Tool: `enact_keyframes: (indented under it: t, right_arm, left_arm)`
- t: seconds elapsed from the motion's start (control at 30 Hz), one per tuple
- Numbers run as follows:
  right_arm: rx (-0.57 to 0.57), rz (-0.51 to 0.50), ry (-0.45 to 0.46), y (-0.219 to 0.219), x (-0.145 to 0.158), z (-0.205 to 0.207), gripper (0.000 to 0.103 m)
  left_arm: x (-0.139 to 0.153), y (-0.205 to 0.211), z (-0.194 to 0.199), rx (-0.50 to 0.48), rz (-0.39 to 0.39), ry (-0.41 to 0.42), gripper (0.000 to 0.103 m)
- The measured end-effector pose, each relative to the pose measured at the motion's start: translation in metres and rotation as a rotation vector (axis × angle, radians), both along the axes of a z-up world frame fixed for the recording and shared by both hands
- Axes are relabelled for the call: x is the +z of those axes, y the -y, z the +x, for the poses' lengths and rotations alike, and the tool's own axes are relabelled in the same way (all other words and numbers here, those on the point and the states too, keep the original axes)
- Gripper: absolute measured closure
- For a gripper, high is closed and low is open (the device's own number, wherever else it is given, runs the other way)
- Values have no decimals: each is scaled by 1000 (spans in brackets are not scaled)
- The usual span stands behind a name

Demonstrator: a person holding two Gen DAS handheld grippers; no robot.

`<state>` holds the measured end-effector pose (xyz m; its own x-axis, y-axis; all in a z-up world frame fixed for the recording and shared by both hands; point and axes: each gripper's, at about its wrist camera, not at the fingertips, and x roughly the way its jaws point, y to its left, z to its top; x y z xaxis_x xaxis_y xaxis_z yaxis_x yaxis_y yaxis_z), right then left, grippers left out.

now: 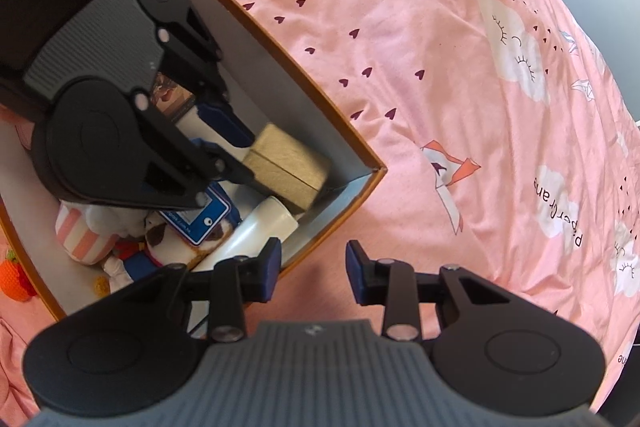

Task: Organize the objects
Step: 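Set the cube box in the corner with the left tool while the right releases the pen case, then move both tools to the crocheted orange and yellow tape measure beside the box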

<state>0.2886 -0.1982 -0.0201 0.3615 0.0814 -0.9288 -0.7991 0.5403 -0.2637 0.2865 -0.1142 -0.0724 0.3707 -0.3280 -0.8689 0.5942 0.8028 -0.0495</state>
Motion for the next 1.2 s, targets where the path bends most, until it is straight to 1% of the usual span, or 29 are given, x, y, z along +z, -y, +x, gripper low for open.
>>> enact_keyframes:
  t: [0.07,0.13,0.27,0.37,0.5,0.6,0.7,0.83,0.9,0.97,1.1,1.2]
  right_arm:
    - [-2,-2,-1,-1,-1,1,67]
    - [-5,0,-3,-1,-3,2,67]
    - [-9,11,-15,-2,-4,2,67]
    - [-14,12,-7,-2,-3,-1,67]
    - [-23,32,8,0,6,-7,67]
    - [-36,59,31,4,17,-15,67]
    - [-61,121,57,10,31,-30,67]
    - [-109,266,87,20,53,-58,67]
    - [-134,335,96,25,61,-76,67]
    - [-166,397,107,29,65,-93,67]
    - [-235,492,114,34,64,-129,67]
    - [-249,543,120,33,57,-158,67]
  left_arm:
    - [0,4,2,-15,8,12,83]
    - [1,6,1,-25,0,22,83]
    - [2,5,1,-16,-9,16,83]
    - [3,4,-1,0,-11,17,82]
    - [8,-1,-6,21,-9,25,82]
    - [19,-5,-13,49,-10,60,81]
    - [39,-11,-27,79,-20,113,81]
    - [67,-18,-60,147,-3,173,81]
    - [79,-24,-81,180,-19,192,81]
    - [89,-32,-102,230,-61,204,81]
    - [97,-42,-142,342,-136,197,81]
    - [92,-43,-169,387,-140,188,81]
